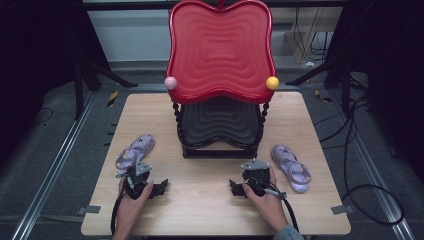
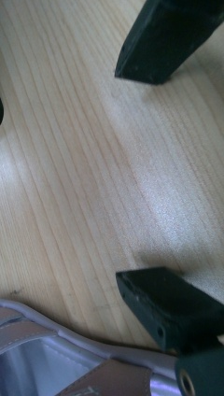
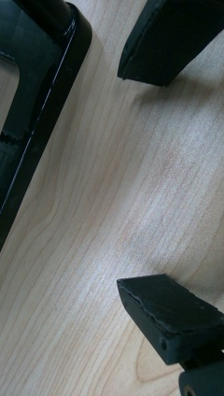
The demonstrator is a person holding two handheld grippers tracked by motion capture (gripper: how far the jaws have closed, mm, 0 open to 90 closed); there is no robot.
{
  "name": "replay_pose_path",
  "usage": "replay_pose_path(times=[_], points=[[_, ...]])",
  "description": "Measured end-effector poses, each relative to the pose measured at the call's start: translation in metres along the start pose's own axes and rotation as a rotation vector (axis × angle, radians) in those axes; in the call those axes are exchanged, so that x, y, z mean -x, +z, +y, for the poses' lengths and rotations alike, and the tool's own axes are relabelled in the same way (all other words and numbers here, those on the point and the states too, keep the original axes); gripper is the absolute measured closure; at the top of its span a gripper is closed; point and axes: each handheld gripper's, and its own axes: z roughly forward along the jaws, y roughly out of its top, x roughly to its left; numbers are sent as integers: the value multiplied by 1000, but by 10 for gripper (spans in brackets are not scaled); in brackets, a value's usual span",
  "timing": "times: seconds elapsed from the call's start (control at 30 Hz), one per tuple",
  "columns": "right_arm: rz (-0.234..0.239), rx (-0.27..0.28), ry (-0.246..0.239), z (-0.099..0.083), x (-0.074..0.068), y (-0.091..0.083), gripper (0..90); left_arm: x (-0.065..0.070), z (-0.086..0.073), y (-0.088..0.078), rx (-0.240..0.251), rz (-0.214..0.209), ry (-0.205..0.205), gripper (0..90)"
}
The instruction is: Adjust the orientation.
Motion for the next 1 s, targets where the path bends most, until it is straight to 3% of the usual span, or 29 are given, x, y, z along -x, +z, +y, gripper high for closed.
replay_pose_path(times=[0.1,0.17,0.23,0.3,0.4,0.6,0.77,0.83,1.0], points=[[4,0,0,0,0,0,22,0,14,-11,4,-6,15,50],[5,0,-1,0,0,0,22,-2,34,-27,-11,6,61,47],[5,0,-2,0,0,0,22,-5,41,-31,-18,7,63,47],[5,1,-1,0,0,0,22,-13,55,-37,-41,0,56,41],[5,0,-2,0,0,0,22,-27,71,-45,-52,32,50,46],[7,0,-4,0,0,0,22,-65,93,-49,-129,78,32,57],[8,0,-6,0,0,0,22,-91,100,-54,-148,100,-3,119],[9,0,-3,0,0,0,22,-97,100,-55,-163,118,-3,149],[9,0,-4,0,0,0,22,-112,94,-55,-203,120,-17,252]])
